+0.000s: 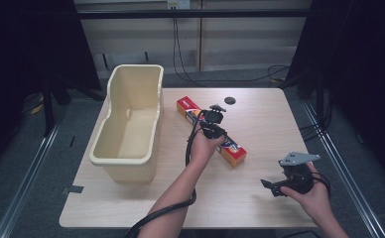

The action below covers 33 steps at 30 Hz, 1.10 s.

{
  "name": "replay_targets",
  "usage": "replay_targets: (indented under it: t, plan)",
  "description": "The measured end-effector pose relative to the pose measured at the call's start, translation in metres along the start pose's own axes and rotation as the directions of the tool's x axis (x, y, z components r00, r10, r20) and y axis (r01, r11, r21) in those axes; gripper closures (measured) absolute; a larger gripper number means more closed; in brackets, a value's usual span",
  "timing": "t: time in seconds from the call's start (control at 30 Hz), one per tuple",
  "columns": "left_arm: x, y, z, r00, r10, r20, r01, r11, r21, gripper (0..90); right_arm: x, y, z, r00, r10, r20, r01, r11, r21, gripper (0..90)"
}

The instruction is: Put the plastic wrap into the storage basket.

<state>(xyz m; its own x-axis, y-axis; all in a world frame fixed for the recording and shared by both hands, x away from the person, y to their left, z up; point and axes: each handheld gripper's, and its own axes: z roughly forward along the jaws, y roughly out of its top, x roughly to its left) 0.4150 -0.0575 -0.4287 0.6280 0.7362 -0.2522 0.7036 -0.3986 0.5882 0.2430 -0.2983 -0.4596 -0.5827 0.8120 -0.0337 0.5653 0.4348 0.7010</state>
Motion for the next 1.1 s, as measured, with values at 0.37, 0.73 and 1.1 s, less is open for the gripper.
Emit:
replay_targets:
  t: [0.37, 0.73, 1.1]
  plan:
    - [-0.010, 0.008, 0.020, 0.9997, 0.021, -0.011, -0.021, 0.9998, 0.003, 90.0, 0.000, 0.000, 0.001, 0.9999, -0.006, -0.009, 0.006, 1.000, 0.004, 5.4]
    - [-0.017, 0.011, 0.033, 0.9992, 0.035, -0.018, -0.034, 0.9993, 0.018, 90.0, 0.003, 0.001, 0.003, 0.9996, -0.025, -0.016, 0.025, 1.000, 0.011, 6.0]
    - [-0.020, 0.003, 0.024, 0.9992, 0.031, 0.024, -0.032, 0.9990, 0.033, 90.0, 0.004, 0.000, 0.007, 0.9986, -0.052, 0.002, 0.052, 0.998, 0.035, 6.4]
